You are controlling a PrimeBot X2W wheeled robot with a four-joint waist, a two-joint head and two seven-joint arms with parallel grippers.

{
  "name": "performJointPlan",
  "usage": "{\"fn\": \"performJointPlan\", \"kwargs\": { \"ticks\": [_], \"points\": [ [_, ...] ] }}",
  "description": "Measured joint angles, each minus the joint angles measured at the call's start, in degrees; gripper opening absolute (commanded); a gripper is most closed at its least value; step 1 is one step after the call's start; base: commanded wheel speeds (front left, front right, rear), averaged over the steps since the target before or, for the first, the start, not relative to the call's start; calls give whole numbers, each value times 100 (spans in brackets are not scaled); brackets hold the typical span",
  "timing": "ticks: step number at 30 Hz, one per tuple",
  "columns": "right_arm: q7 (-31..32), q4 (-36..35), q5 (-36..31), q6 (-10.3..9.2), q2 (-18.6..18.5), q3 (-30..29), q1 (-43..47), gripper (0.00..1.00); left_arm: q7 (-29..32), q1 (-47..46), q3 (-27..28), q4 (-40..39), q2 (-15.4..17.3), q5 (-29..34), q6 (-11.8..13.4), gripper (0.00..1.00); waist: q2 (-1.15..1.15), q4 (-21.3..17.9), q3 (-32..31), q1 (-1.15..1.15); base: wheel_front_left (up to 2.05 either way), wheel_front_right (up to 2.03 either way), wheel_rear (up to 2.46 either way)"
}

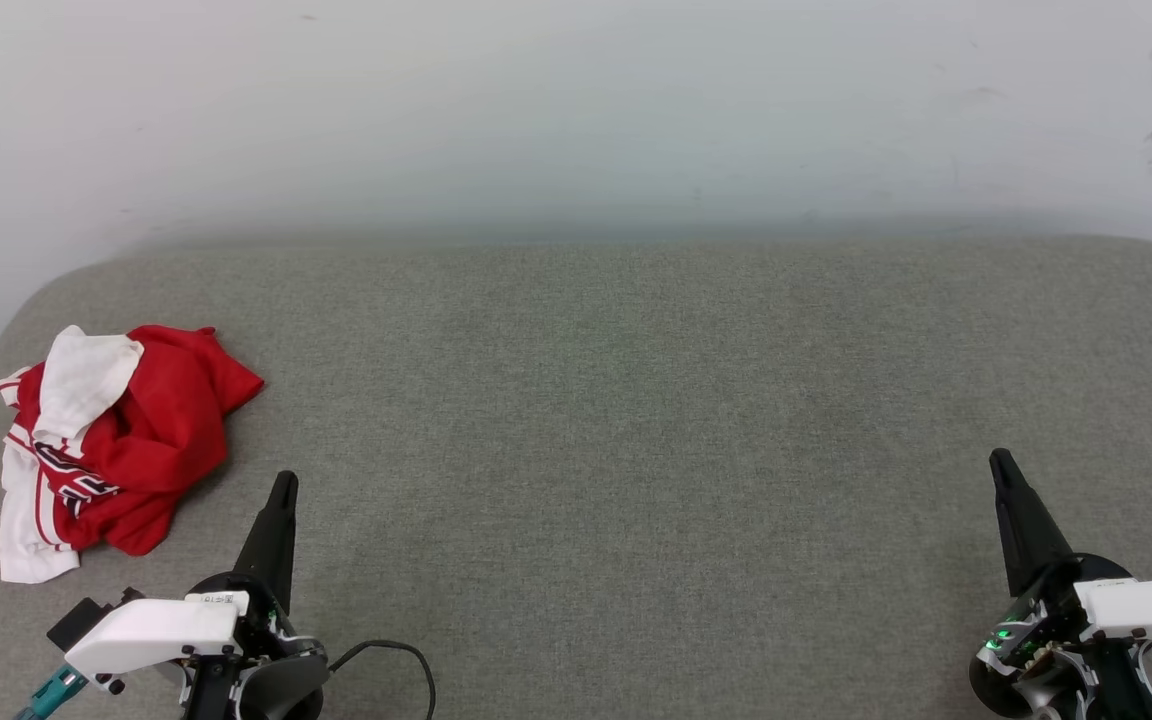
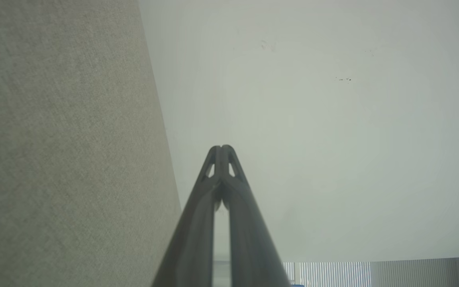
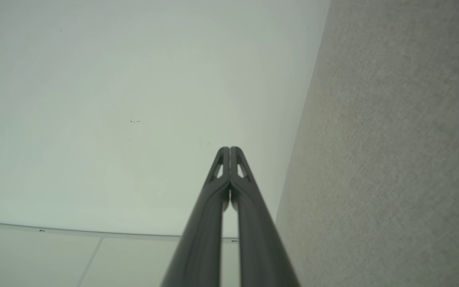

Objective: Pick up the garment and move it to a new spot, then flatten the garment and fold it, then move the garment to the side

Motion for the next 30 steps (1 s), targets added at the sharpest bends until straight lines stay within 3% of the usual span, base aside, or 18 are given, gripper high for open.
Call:
{"fn": "performJointPlan", "kwargs": {
  "ticks": [30],
  "points": [
    [1,0,0,0,0,0,0,0,0,0,0,0,0,0,0,0,0,0,0,0,0,0,0]
  ]
}}
